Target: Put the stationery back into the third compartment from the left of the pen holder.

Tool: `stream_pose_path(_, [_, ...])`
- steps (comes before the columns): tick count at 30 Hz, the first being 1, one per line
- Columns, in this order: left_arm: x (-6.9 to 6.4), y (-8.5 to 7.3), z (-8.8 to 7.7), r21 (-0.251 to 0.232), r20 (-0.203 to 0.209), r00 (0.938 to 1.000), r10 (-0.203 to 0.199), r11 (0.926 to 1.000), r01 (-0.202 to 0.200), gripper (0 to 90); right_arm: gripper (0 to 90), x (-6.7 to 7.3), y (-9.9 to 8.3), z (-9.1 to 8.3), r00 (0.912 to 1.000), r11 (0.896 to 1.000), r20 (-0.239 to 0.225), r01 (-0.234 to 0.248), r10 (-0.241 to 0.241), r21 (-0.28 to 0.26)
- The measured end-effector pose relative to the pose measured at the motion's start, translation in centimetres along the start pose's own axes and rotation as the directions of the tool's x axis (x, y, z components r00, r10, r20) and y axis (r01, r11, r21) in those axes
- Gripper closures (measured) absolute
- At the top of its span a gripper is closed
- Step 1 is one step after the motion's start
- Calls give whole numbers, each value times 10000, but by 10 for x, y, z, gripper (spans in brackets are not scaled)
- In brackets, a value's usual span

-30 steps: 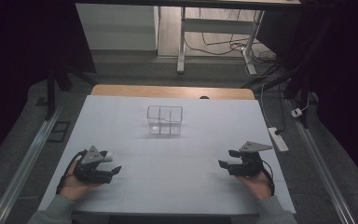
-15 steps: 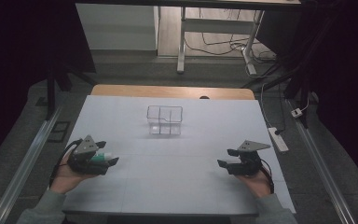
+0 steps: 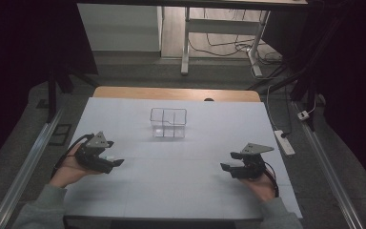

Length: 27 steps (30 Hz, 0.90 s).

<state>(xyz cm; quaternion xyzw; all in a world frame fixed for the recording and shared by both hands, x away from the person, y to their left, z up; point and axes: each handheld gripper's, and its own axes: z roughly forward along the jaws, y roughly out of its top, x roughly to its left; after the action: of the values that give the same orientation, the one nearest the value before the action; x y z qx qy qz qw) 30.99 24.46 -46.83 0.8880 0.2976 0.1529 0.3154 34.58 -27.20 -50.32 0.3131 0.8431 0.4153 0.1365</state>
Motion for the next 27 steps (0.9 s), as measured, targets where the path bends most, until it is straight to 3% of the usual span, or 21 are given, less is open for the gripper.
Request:
stream_pose_path(7, [16, 6, -1, 824, 457, 9975, 540, 9949, -576, 233, 337, 1, 1, 3, 10000, 10000, -1, 85, -85, 41])
stream_pose_path(10, [25, 7, 2, 985, 486, 9982, 337, 9944, -383, 240, 337, 2, 2, 5, 9998, 9998, -45, 174, -174, 110])
stream_pose_path(13, [32, 7, 4, 1166, 708, 9968, 371, 9921, -452, 243, 335, 1, 1, 6, 9998, 9997, -22, 175, -174, 177])
stream_pose_path(18, [36, 3, 6, 1721, 1324, 9859, 1026, 9771, -1248, 248, 334, 1, 1, 6, 10000, 9999, -10, 96, -96, 108])
stream_pose_path(22, [36, -2, 10, 2174, 1326, 9814, 1387, 9620, -1653, 255, 334, 2, 1, 7, 9999, 9997, 11, 134, -135, 198])
stream_pose_path(27, [39, -7, 18, 2872, 1113, 9819, 1535, 9409, -1796, 286, 334, 2, 1, 7, 9999, 9997, -41, 130, -129, 223])
